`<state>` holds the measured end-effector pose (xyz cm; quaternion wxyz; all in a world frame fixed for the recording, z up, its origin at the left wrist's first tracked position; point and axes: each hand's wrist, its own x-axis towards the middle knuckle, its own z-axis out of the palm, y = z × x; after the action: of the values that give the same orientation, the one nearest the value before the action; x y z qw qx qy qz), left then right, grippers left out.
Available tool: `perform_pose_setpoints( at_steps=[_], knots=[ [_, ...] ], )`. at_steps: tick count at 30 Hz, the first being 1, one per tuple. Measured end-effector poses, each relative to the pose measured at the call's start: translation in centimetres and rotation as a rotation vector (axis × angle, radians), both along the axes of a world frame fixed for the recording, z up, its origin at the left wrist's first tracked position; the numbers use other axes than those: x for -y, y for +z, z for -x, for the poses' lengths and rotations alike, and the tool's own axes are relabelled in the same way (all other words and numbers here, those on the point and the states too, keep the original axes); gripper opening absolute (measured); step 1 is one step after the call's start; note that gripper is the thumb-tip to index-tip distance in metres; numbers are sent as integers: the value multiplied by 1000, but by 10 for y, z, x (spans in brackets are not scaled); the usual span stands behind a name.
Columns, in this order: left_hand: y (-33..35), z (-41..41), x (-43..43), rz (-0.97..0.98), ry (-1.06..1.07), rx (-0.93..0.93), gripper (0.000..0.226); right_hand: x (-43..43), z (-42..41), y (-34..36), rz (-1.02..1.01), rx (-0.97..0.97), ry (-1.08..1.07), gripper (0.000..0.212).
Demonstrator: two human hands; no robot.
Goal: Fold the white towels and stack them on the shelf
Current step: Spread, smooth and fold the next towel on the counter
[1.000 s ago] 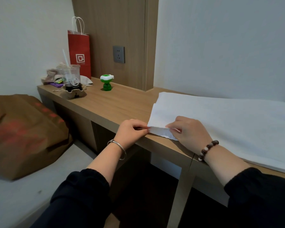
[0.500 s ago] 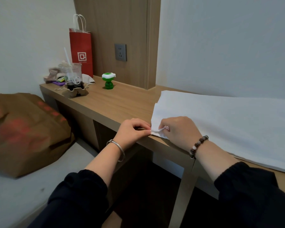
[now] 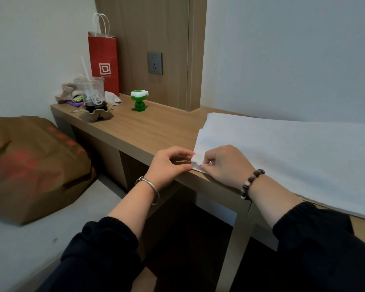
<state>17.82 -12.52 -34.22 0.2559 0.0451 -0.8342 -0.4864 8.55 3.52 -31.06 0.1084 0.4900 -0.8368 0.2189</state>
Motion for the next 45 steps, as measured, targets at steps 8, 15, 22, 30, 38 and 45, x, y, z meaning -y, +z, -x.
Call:
perform_pose_setpoints(
  at_steps=[8,15,22,30,38,45],
  knots=[
    [10,-6,-5,148,-23,124,14,-21,-4,8,-61,152,43,19],
    [14,-5,-19,284,88,174,6,-79,-1,14,-106,111,-142,18],
    [11,-3,-20,254,108,165,11,-87,-14,9,-152,-64,-94,19],
    [16,2,-21,406,154,228,10,-121,-2,3,59,178,-244,14],
    [35,20,-101,835,-52,129,20,-126,-4,8,-50,161,-219,19],
    [35,26,-102,1057,-59,96,19,-153,-2,12,-55,77,-279,15]
  ],
)
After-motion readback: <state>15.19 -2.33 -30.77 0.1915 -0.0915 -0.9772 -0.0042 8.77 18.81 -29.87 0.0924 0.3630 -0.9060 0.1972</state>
